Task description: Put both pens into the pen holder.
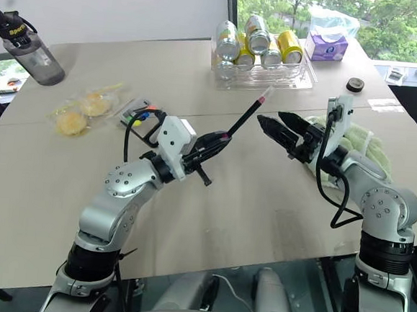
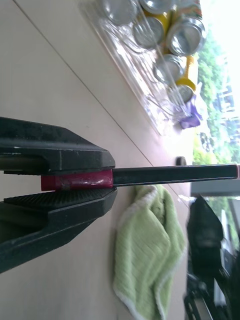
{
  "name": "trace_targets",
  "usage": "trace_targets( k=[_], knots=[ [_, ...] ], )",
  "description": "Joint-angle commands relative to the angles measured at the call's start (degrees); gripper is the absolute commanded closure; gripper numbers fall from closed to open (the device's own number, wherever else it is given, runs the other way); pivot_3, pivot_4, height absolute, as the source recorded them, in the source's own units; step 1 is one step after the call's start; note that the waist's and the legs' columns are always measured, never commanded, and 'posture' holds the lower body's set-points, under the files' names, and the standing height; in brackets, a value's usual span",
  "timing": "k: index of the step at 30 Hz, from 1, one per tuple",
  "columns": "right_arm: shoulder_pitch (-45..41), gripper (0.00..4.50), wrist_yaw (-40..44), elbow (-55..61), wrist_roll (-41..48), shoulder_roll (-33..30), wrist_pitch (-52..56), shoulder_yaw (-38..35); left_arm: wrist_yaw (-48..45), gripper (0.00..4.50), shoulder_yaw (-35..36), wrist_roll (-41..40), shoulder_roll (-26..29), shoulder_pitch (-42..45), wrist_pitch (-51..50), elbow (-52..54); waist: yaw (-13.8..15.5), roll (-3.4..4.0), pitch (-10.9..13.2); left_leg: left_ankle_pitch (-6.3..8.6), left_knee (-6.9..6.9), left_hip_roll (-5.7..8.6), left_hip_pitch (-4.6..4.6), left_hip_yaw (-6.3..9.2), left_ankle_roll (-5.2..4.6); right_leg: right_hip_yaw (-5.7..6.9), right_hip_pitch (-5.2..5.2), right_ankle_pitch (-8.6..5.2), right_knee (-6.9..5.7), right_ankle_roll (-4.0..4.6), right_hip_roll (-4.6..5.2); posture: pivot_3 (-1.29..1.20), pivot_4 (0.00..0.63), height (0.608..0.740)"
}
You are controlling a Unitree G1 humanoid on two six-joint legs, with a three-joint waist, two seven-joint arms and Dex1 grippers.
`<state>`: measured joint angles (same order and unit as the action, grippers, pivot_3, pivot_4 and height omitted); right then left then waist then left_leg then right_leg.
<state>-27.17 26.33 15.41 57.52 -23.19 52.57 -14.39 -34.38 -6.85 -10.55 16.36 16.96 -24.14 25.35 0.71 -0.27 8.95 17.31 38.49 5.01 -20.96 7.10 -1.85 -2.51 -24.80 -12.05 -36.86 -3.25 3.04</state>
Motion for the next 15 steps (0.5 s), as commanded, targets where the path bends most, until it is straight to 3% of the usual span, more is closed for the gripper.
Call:
trace_targets(
  k=[1, 12, 15],
  knots=[
    [-1.45, 0.0, -1.86, 1.01, 3.81, 0.86, 0.4, -1.84, -1.14, 4.44, 0.1, -1.93, 0.81, -0.35, 2.3, 2.41, -0.02, 0.0, 0.0, 0.0, 0.0, 0.0, 0.0, -0.01, 0.0, -0.01, 0.0, 0.0, 0.0, 0.0, 0.0, 0.0, 0.15, 0.739],
    [-2.53, 0.0, -1.21, 1.28, 7.15, 0.91, -0.02, -1.37, -2.81, 4.44, -2.37, -0.64, 4.49, -2.73, 5.54, 2.01, -0.1, 0.02, -0.01, 0.0, -0.01, 0.0, 0.02, -0.03, -0.01, -0.03, 0.0, 0.0, 0.0, 0.0, -0.03, 0.0, 0.15, 0.739],
    [-2.73, 0.95, -0.55, 1.08, 8.18, 0.32, 0.09, -1.48, -2.6, 4.5, -2.38, -0.62, 4.8, -2.81, 5.9, 1.84, -0.1, 0.02, -0.01, 0.0, -0.01, 0.0, 0.02, -0.02, -0.01, -0.02, 0.0, 0.0, 0.0, 0.0, -0.03, 0.0, 0.15, 0.739]
  ],
)
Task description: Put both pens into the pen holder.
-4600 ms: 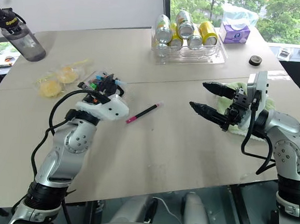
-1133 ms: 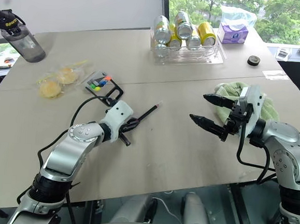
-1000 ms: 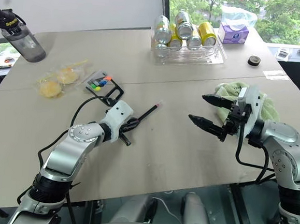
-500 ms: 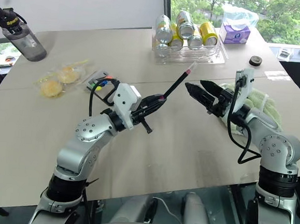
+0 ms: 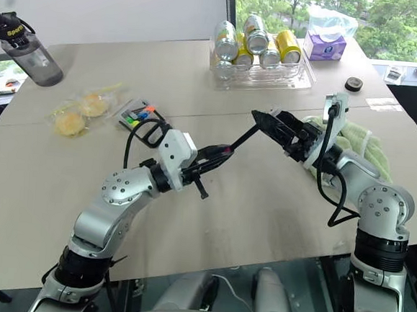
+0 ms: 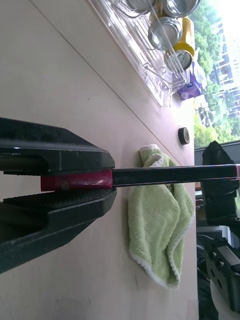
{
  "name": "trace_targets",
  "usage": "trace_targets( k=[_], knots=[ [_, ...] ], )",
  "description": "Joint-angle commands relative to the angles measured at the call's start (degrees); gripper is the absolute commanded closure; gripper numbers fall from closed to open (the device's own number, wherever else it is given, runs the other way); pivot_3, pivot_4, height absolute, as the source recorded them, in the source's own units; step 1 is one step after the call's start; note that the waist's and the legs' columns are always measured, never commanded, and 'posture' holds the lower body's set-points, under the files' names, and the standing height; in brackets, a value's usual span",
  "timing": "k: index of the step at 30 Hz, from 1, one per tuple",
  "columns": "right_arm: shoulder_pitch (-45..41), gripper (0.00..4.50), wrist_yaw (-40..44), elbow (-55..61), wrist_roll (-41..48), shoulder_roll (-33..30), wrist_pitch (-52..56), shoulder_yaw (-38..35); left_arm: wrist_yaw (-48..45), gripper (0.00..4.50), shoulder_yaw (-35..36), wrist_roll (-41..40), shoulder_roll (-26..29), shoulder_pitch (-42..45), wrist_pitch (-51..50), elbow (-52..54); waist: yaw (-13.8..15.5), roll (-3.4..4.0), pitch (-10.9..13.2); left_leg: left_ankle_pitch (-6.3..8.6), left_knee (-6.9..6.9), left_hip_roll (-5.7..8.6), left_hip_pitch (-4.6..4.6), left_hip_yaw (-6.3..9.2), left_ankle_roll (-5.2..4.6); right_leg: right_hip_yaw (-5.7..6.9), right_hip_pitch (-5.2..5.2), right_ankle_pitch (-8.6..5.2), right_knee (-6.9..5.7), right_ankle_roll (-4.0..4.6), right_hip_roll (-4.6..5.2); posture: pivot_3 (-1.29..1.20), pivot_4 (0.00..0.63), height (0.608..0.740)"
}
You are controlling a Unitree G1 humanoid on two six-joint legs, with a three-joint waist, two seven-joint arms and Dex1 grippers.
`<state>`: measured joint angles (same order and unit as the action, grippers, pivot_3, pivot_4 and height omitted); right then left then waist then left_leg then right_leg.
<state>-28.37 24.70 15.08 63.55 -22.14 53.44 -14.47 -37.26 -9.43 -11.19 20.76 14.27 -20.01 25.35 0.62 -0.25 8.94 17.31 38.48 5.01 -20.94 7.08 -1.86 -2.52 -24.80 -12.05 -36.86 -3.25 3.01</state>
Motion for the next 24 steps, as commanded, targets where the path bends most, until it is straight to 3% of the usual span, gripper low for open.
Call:
trace_targets(
  k=[1, 7, 8, 13, 17, 20, 21, 22, 24],
  knots=[
    [-1.54, 1.23, 1.21, 1.32, 2.32, -0.93, -0.76, -1.44, 0.35, 4.5, 0.16, 0.07, 0.44, -0.09, 1.85, 1.77, -0.01, 0.0, 0.0, 0.0, 0.0, 0.0, 0.0, 0.0, 0.0, 0.0, 0.0, 0.0, 0.0, 0.0, 0.0, 0.0, 0.15, 0.739],
    [-1.44, 4.26, 2.55, 1.01, 2.6, -2.51, -0.51, -0.78, 0.6, 4.5, 0.39, 0.06, 0.73, 0.14, 2.49, 1.0, -0.07, 0.0, 0.0, 0.0, 0.0, 0.0, 0.0, 0.0, 0.0, 0.0, 0.0, 0.0, 0.0, 0.0, 0.0, 0.0, 0.15, 0.739],
    [-1.41, 4.44, 2.7, 1.02, 2.63, -2.74, -0.57, -0.62, 0.67, 4.5, 0.39, 0.14, 0.77, 0.18, 2.57, 0.87, -0.11, 0.0, 0.0, 0.0, -0.01, 0.0, 0.0, -0.01, 0.0, -0.01, 0.0, 0.0, 0.0, 0.0, 0.0, 0.0, 0.15, 0.739],
    [-1.49, 4.44, 4.03, 1.24, 0.45, -4.09, -1.41, 0.82, 1.08, 4.5, 1.51, -0.68, 0.79, 0.19, 1.1, 0.78, -0.06, 0.0, 0.0, 0.0, -0.01, 0.0, 0.0, -0.01, 0.0, -0.01, 0.0, 0.0, 0.0, 0.0, 0.0, 0.0, 0.15, 0.739],
    [-5.15, 4.44, 1.75, -1.53, -3.44, -0.61, -6.23, 1.62, 2.36, 2.86, 2.62, -0.22, 1.34, 0.15, -0.37, 1.17, -0.49, 0.0, 0.0, 0.0, -0.01, -0.01, 0.01, -0.02, 0.0, -0.01, 0.0, 0.0, -0.01, 0.0, -0.01, 0.0, 0.15, 0.739],
    [-8.02, 4.44, 0.25, -3.65, -6.31, 2.45, -8.94, 2.62, 5.38, 1.29, 4.48, 1.6, 1.94, -0.32, -1.08, 1.43, -0.85, 0.01, 0.0, 0.0, -0.01, -0.01, 0.02, 0.0, 0.0, -0.01, -0.01, 0.0, -0.03, 0.0, -0.01, 0.0, 0.15, 0.739],
    [-8.83, 4.44, 0.04, -4.33, -7.46, 3.47, -10.0, 3.15, 6.17, 1.1, 5.7, 1.5, 2.24, -1.13, -1.84, 2.2, -1.1, 0.01, 0.0, 0.0, -0.02, -0.01, 0.02, 0.01, 0.0, 0.0, 0.0, 0.0, -0.03, 0.0, -0.01, 0.0, 0.15, 0.739],
    [-9.53, 4.44, -0.06, -4.96, -8.47, 4.46, -11.0, 3.54, 6.97, 0.53, 6.82, 1.33, 2.52, -1.93, -2.7, 3.02, -1.2, 0.01, 0.0, 0.0, -0.02, -0.01, 0.02, 0.0, 0.0, 0.0, -0.01, 0.0, -0.02, 0.0, -0.01, 0.0, 0.15, 0.739],
    [-11.09, 4.44, -0.82, -6.35, -10.25, 6.99, -13.24, 4.08, 8.96, 0.07, 9.47, 1.11, 2.91, -4.04, -4.96, 5.19, -1.62, 0.01, 0.0, 0.0, -0.06, -0.01, 0.01, 0.0, 0.0, -0.01, -0.04, 0.0, 0.0, 0.0, -0.01, 0.0, 0.15, 0.739]
  ],
)
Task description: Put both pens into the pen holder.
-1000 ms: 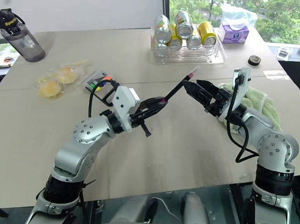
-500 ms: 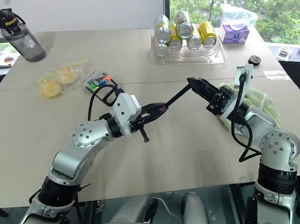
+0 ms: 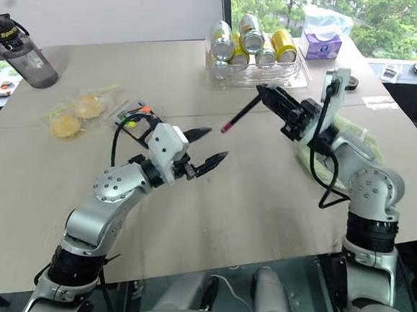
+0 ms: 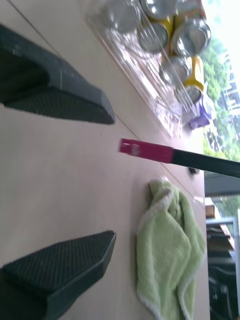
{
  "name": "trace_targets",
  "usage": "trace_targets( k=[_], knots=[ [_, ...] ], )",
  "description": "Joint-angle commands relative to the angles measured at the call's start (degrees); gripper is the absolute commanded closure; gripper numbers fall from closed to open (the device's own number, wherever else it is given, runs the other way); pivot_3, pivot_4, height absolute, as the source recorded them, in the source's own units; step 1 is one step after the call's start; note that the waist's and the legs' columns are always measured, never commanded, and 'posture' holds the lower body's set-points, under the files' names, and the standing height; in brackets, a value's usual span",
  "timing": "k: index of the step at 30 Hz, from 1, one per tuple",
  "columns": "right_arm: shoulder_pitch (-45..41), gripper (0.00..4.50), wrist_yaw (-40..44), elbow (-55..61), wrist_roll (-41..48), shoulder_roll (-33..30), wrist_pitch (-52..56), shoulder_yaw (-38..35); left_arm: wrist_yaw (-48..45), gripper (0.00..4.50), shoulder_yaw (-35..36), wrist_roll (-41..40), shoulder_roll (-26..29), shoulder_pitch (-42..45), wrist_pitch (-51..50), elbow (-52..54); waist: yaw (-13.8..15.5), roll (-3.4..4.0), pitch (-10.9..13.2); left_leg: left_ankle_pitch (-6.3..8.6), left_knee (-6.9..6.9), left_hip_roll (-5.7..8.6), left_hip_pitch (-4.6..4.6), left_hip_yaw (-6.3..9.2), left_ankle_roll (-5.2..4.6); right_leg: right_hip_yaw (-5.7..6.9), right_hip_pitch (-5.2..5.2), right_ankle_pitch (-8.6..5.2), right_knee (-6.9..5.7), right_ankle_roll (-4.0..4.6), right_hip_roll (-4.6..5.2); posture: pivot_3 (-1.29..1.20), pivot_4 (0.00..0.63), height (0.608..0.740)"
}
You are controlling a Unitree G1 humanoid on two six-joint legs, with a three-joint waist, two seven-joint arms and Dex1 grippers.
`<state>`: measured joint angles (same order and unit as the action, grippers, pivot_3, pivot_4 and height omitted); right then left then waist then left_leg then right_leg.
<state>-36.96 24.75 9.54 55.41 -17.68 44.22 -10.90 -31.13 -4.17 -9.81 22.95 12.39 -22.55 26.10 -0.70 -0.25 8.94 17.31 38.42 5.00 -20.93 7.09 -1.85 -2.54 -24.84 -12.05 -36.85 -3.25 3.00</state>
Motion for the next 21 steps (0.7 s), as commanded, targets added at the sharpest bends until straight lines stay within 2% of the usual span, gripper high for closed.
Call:
trace_targets(
  k=[1, 6, 9, 15, 21],
  knots=[
    [-3.29, 4.44, -1.48, -1.46, -2.9, 3.99, -5.09, 0.71, 3.97, 0.07, 5.57, -0.5, 0.73, -3.38, -3.83, 5.73, -0.32, 0.01, 0.0, 0.0, -0.04, 0.0, 0.0, -0.03, 0.0, -0.05, -0.05, 0.0, 0.0, 0.0, -0.01, 0.0, 0.15, 0.739],
    [-6.69, 4.44, -4.47, -3.92, -6.22, 12.65, -9.7, 2.79, 10.27, 0.07, 12.28, -2.55, -1.54, -10.62, -11.79, 13.53, -0.45, 0.02, 0.0, -0.01, -0.05, -0.01, -0.28, -0.11, 0.02, -0.15, -0.44, 0.0, -0.15, 0.0, -0.03, 0.0, 0.15, 0.739],
    [-8.84, 4.44, -5.62, -5.57, -7.48, 18.4, -11.74, 5.52, 15.58, 0.07, 15.63, -2.0, -4.7, -14.7, -16.18, 18.0, -0.37, 0.02, -0.01, -0.01, -0.01, -0.01, -0.38, -0.11, 0.02, -0.14, -0.51, 0.0, -0.18, 0.0, -0.02, 0.0, 0.15, 0.739],
    [-12.14, 4.44, -4.35, -10.09, -12.12, 26.99, -16.28, 10.19, 18.82, 0.07, 22.05, -2.99, -5.26, -17.9, -22.32, 23.12, -0.49, 0.03, -0.01, -0.06, -0.03, 0.0, -0.39, -0.12, 0.1, -0.11, -0.62, 0.0, -0.34, 0.02, -0.04, 0.0, 0.15, 0.739],
    [-14.38, 4.44, -1.04, -14.09, -14.28, 28.64, -19.11, 12.96, 15.24, 0.07, 25.14, -7.65, -3.22, -18.56, -22.66, 25.79, -0.31, 0.02, -0.02, -0.06, 0.01, 0.05, -0.39, -0.12, 0.1, -0.07, -0.61, 0.0, -0.38, 0.02, -0.01, 0.0, 0.15, 0.739]
  ],
)
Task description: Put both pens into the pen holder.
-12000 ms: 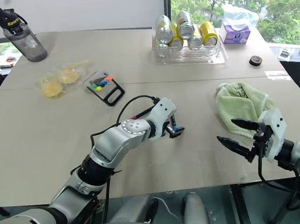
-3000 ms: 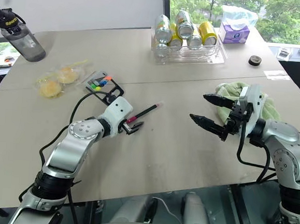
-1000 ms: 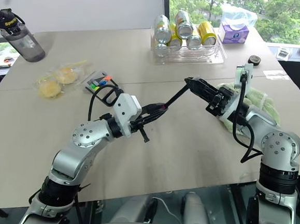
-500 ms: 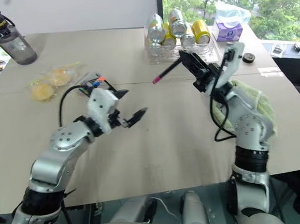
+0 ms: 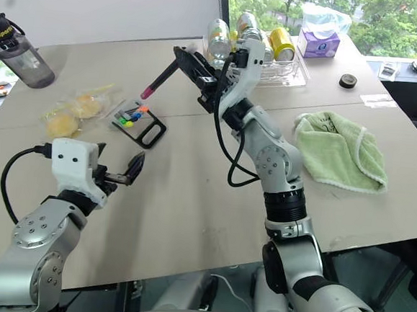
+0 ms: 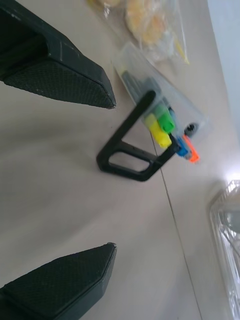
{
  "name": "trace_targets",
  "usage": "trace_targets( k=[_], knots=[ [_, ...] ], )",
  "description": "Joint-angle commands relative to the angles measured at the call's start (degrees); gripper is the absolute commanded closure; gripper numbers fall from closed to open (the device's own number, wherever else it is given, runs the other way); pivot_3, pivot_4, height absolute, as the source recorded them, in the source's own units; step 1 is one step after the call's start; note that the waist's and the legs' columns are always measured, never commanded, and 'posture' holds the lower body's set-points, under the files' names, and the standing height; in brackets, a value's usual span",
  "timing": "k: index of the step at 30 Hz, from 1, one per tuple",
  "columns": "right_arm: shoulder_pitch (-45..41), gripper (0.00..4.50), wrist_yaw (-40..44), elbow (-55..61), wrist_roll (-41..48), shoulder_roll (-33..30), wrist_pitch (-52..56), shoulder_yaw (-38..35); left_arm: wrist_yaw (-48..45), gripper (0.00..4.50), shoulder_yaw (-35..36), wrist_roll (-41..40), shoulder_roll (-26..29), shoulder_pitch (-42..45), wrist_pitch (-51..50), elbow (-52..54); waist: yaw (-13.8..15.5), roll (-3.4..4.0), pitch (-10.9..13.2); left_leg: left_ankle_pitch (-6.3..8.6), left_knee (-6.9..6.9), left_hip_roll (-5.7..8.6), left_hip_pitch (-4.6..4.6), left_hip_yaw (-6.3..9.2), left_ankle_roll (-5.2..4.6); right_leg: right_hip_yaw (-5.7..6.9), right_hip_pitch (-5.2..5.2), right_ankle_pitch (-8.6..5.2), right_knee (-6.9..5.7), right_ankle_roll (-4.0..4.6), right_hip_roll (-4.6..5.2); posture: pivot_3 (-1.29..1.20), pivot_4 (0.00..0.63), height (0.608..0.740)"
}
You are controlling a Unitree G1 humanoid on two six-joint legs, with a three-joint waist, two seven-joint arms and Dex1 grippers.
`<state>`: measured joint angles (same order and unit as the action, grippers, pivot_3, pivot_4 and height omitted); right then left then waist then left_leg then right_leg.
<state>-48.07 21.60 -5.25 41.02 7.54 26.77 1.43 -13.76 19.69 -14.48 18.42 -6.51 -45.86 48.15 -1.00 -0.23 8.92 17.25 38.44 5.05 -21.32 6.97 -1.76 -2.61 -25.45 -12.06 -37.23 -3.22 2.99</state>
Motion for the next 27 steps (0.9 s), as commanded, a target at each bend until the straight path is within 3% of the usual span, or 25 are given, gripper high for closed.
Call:
trace_targets(
  k=[1, 5, 9, 12, 18, 25, 27],
  knots=[
    [-3.33, 4.44, 2.57, 0.51, 0.34, 3.26, -1.38, 0.63, -3.34, 0.07, 1.26, -4.14, 2.09, 0.35, 0.75, 4.13, -0.04, 0.0, 0.0, 0.0, -0.01, 0.0, 0.0, 0.0, 0.0, 0.0, -0.01, 0.0, -0.02, 0.0, 0.0, 0.0, 0.15, 0.739],
    [-2.78, 4.44, 4.93, 0.85, -0.09, 1.68, 0.39, 1.89, -9.11, 0.07, 0.4, -7.8, 7.38, 0.63, 1.81, 4.96, -0.29, 0.0, 0.0, 0.0, -0.03, -0.02, 0.0, -0.02, 0.01, 0.0, -0.06, -0.01, -0.07, 0.02, 0.0, 0.0, 0.15, 0.739],
    [-2.42, 4.44, 12.93, 1.14, -8.92, -3.72, -4.63, 8.6, -14.61, 0.07, -1.58, -5.92, 20.2, 6.31, 0.49, 0.03, -0.88, 0.0, 0.0, -0.03, -0.02, -0.01, 0.0, -0.02, 0.06, 0.02, -0.12, -0.02, -0.21, 0.03, 0.0, 0.0, 0.15, 0.739],
    [-3.35, 4.44, 20.1, 1.51, -17.01, -8.37, -13.35, 13.97, -15.64, 0.07, -4.01, -5.93, 25.98, 14.18, -1.05, -4.1, -1.11, 0.02, 0.02, -0.05, -0.03, 0.0, 0.02, -0.02, 0.09, 0.06, -0.11, -0.02, -0.24, 0.03, -0.01, 0.0, 0.15, 0.739],
    [-4.13, 4.44, 28.34, 2.62, -24.95, -13.48, -23.26, 18.37, -19.74, 0.07, -8.71, -8.13, 30.42, 21.64, -2.85, -6.23, -1.79, 0.0, 0.03, -0.04, -0.12, -0.01, 0.02, -0.12, 0.1, 0.16, -0.24, -0.01, -0.2, 0.03, 0.09, 0.0, 0.15, 0.739],
    [-4.46, 4.44, 35.73, 4.13, -29.7, -17.23, -30.19, 21.48, -22.29, 0.07, -13.83, -7.72, 31.97, 27.27, -1.93, -8.78, -1.54, -0.01, 0.04, -0.04, -0.12, -0.03, 0.0, -0.12, 0.11, 0.21, -0.23, -0.01, -0.12, 0.04, 0.11, 0.0, 0.15, 0.739],
    [-4.62, 4.44, 36.36, 3.9, -30.75, -17.42, -31.08, 21.62, -22.66, 0.9, -14.7, -7.52, 32.06, 28.11, -1.65, -9.14, -1.52, -0.01, 0.04, -0.04, -0.1, -0.03, 0.0, -0.11, 0.11, 0.22, -0.23, -0.01, -0.14, 0.04, 0.1, 0.0, 0.15, 0.739]
  ],
)
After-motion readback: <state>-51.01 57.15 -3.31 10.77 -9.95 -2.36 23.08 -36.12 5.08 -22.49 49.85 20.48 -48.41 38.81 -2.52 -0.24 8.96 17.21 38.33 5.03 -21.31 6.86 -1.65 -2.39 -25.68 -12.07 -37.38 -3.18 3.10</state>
